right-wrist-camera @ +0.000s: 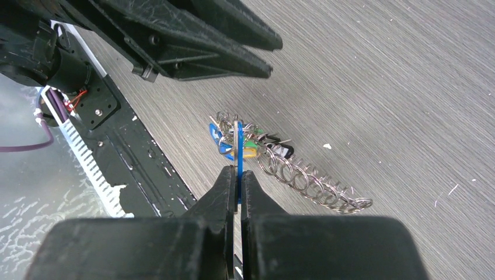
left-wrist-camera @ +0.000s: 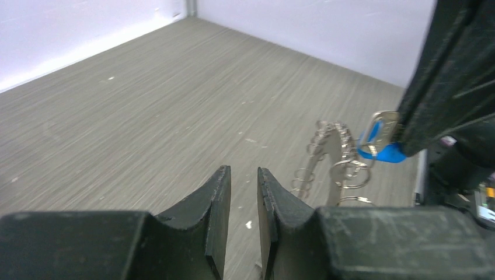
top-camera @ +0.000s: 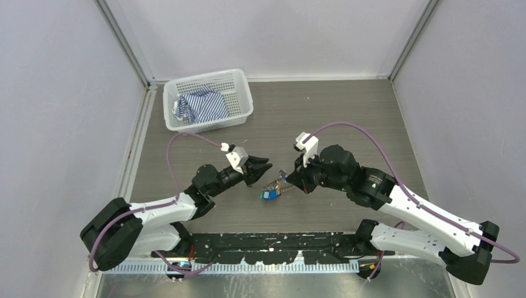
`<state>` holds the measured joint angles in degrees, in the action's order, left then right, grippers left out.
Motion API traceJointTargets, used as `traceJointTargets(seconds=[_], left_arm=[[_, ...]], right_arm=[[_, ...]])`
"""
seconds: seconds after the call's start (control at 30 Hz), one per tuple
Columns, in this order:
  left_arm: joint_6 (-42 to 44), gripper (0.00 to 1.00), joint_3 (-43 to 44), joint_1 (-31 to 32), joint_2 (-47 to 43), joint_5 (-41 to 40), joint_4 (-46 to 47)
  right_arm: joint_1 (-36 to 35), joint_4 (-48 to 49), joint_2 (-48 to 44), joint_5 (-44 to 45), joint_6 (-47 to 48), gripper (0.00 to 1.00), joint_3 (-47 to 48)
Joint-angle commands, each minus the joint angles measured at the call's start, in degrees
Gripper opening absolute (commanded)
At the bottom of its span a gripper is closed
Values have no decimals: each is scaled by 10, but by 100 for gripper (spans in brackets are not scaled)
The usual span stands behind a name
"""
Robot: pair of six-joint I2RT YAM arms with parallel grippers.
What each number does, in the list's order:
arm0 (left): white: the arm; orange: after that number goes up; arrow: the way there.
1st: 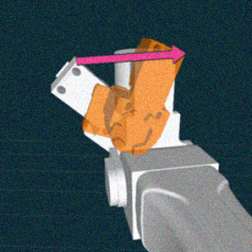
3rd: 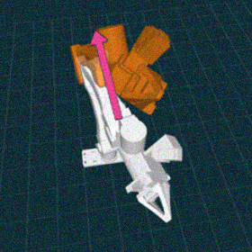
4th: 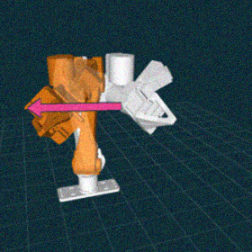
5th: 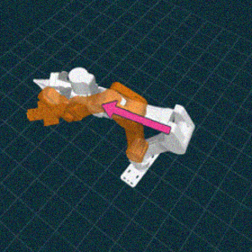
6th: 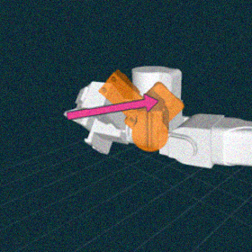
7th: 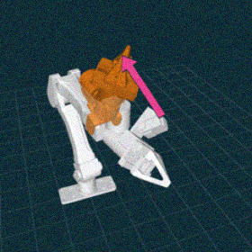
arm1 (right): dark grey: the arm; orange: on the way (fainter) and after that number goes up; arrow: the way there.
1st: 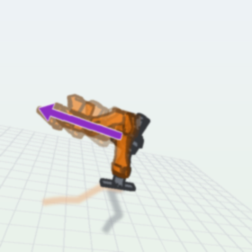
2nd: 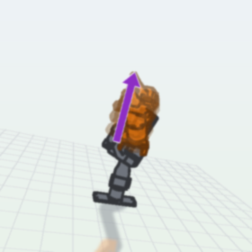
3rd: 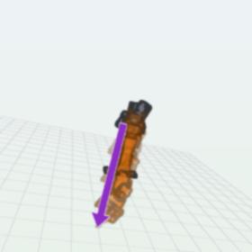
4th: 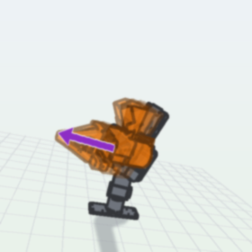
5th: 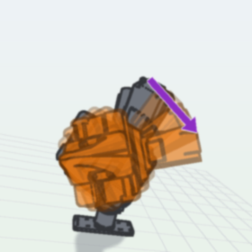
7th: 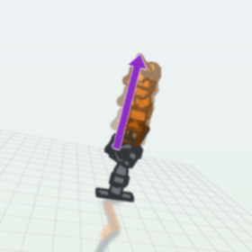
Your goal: Remove the keys from the keyring
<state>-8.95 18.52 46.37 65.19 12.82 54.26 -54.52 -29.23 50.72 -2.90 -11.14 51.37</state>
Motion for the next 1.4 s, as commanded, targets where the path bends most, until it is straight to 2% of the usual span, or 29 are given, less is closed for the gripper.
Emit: traceJointTargets(seconds=[0.0,0.43,0.9,1.1,1.37], left_arm=[[-44,25,-4,-7,20,98,116],[-110,25,1,-14,82,202,207],[-149,23,14,-15,131,238,242],[-162,23,15,-15,165,234,277],[-163,22,22,-14,175,234,277]], right_arm=[[1,36,-25,-12,5,1,11],[1,25,-35,-18,8,1,25],[0,18,-32,-17,12,1,33],[1,14,-26,-19,13,1,35],[0,8,-18,-18,16,1,40]])
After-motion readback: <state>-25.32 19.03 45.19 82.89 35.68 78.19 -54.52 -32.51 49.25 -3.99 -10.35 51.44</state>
